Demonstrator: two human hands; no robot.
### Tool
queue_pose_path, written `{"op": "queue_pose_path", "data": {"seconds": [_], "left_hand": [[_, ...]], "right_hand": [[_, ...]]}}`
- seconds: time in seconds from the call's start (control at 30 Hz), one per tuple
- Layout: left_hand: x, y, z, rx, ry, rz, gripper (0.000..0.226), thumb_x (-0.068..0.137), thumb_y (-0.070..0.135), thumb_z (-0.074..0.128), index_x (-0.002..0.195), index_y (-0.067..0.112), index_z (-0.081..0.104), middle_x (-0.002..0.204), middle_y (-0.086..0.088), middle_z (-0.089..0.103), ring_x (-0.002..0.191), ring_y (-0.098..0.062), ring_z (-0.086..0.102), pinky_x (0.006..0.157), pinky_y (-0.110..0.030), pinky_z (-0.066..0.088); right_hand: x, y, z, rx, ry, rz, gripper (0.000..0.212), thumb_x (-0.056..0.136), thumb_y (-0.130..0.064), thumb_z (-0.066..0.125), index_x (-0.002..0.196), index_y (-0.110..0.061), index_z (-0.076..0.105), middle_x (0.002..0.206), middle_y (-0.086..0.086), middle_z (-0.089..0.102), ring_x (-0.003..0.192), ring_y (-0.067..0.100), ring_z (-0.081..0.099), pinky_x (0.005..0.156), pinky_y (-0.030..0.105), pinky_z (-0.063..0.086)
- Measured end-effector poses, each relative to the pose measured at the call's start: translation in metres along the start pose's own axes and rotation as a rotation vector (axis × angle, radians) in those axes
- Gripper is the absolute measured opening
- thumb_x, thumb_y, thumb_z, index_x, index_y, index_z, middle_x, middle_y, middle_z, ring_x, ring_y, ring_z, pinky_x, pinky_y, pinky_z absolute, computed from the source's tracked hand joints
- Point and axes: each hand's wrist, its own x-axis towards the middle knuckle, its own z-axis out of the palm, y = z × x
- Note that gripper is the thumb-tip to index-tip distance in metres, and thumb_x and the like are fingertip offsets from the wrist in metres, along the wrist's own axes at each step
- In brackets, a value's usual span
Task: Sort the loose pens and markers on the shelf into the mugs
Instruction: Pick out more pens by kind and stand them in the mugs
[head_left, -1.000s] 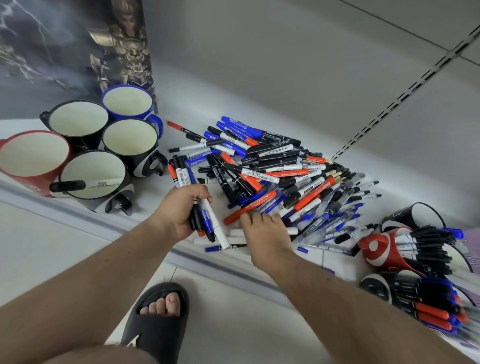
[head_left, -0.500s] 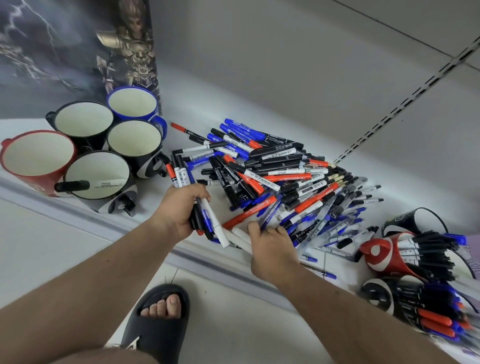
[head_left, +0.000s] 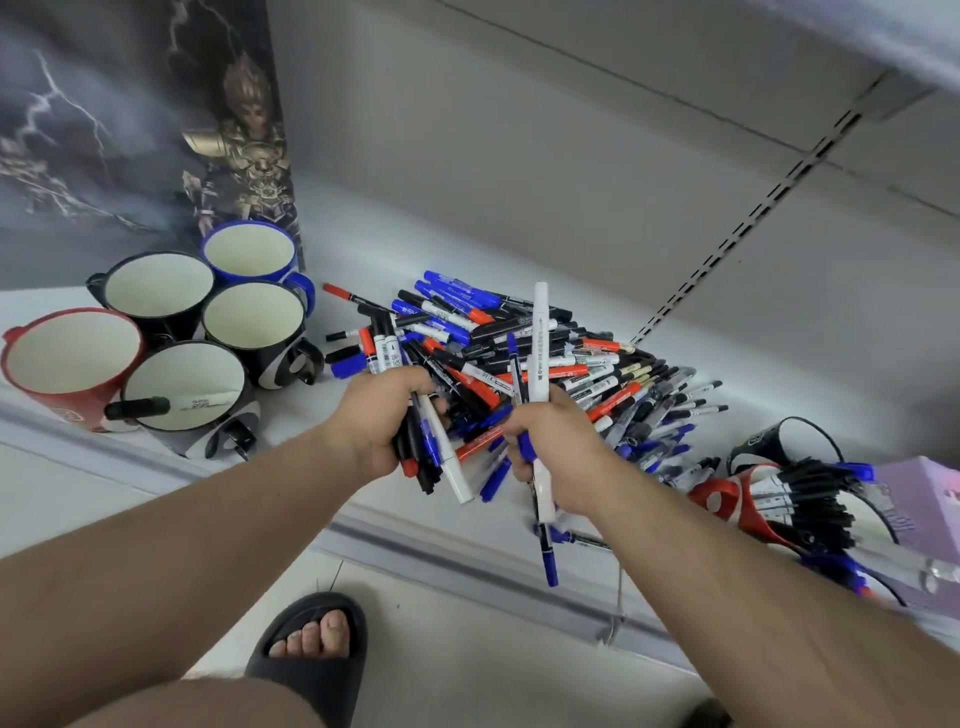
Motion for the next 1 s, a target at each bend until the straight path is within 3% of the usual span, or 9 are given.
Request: {"op": "queue_pose_path", "data": {"seconds": [0.2, 0.4, 0.57, 0.63, 0.73, 0.83, 0.93, 1.0], "left_hand": [[-0.061, 0.046, 0.056, 0.260, -0.076, 0.015, 0.004, 0.085, 0.001, 0.058, 0.083, 0.005, 0.058, 0.067, -0.013, 0.059, 0.055, -0.022, 0.055, 0.058, -0.031, 0.050], [-0.145, 0.063, 0.077, 0.484, -0.219, -0.051, 0.003, 0.087, 0.006, 0.059, 0.086, 0.006, 0.057, 0.064, -0.010, 0.059, 0.054, -0.022, 0.054, 0.055, -0.030, 0.049], [-0.204, 0.041, 0.087, 0.368, -0.353, -0.136, 0.030, 0.095, 0.032, 0.061, 0.078, 0.007, 0.063, 0.066, -0.009, 0.063, 0.059, -0.025, 0.060, 0.067, -0.035, 0.052], [-0.223, 0.026, 0.090, 0.304, -0.403, -0.110, 0.035, 0.095, 0.036, 0.059, 0.078, 0.007, 0.070, 0.065, -0.012, 0.066, 0.054, -0.026, 0.063, 0.057, -0.034, 0.053], [-0.244, 0.009, 0.089, 0.241, -0.435, -0.036, 0.025, 0.085, 0.029, 0.067, 0.086, 0.006, 0.074, 0.070, -0.015, 0.068, 0.053, -0.027, 0.065, 0.046, -0.031, 0.052], [-0.248, 0.005, 0.085, 0.189, -0.395, 0.028, 0.017, 0.082, 0.018, 0.070, 0.070, 0.007, 0.075, 0.071, -0.013, 0.064, 0.055, -0.028, 0.065, 0.050, -0.034, 0.055], [-0.248, 0.006, 0.087, 0.165, -0.345, 0.071, 0.013, 0.087, 0.014, 0.065, 0.089, 0.002, 0.071, 0.083, -0.019, 0.069, 0.064, -0.031, 0.068, 0.055, -0.038, 0.057], [-0.248, 0.009, 0.088, 0.155, -0.322, 0.093, 0.011, 0.088, 0.011, 0.060, 0.090, 0.001, 0.066, 0.077, -0.018, 0.069, 0.059, -0.028, 0.067, 0.052, -0.034, 0.055]], "right_hand": [[-0.089, -0.045, -0.029, 0.124, -0.190, 0.081, 0.018, 0.088, -0.001, 0.049, 0.074, -0.011, 0.045, 0.056, 0.005, 0.043, 0.043, 0.015, 0.031, 0.039, 0.021, 0.024], [-0.184, -0.051, -0.063, 0.184, -0.249, 0.060, 0.017, 0.095, -0.009, 0.050, 0.079, -0.012, 0.046, 0.057, 0.003, 0.044, 0.046, 0.013, 0.029, 0.038, 0.021, 0.024], [-0.235, -0.040, -0.071, 0.134, -0.252, -0.016, 0.014, 0.094, -0.006, 0.050, 0.081, -0.011, 0.050, 0.061, 0.005, 0.042, 0.047, 0.014, 0.030, 0.042, 0.022, 0.023], [-0.250, -0.034, -0.070, 0.067, -0.250, -0.058, 0.012, 0.092, -0.004, 0.050, 0.081, -0.010, 0.051, 0.058, 0.006, 0.043, 0.044, 0.014, 0.032, 0.042, 0.021, 0.023], [-0.267, -0.027, -0.070, 0.026, -0.254, -0.085, 0.010, 0.091, -0.002, 0.051, 0.083, -0.008, 0.049, 0.057, 0.008, 0.044, 0.044, 0.015, 0.033, 0.044, 0.022, 0.024], [-0.275, -0.018, -0.077, 0.098, -0.294, -0.080, 0.008, 0.092, -0.005, 0.052, 0.086, -0.007, 0.056, 0.060, 0.007, 0.045, 0.048, 0.015, 0.034, 0.046, 0.024, 0.025], [-0.272, -0.010, -0.080, 0.182, -0.304, -0.063, 0.007, 0.092, -0.008, 0.053, 0.091, -0.007, 0.060, 0.064, 0.007, 0.047, 0.052, 0.015, 0.037, 0.046, 0.024, 0.027], [-0.270, -0.007, -0.083, 0.241, -0.264, -0.052, 0.006, 0.093, -0.009, 0.052, 0.092, -0.007, 0.057, 0.066, 0.007, 0.049, 0.052, 0.016, 0.037, 0.044, 0.024, 0.027]]}}
